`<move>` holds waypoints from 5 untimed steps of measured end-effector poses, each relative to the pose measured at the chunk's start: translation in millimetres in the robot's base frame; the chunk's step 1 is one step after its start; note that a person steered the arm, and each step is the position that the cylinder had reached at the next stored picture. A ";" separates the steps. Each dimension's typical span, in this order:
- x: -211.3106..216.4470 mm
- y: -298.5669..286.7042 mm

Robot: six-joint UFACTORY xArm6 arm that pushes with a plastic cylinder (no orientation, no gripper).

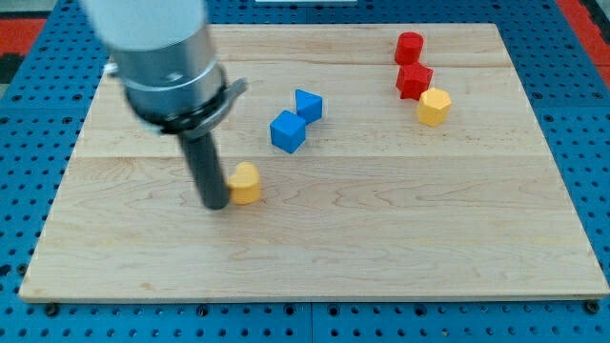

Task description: Slide the yellow heart to the yellow hexagon

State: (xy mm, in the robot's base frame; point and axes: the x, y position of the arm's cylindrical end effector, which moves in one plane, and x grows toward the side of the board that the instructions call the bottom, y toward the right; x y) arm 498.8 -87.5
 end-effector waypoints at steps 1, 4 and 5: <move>-16.7 38.9; -15.4 42.2; -42.7 59.8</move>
State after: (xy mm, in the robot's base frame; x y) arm 456.1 -27.7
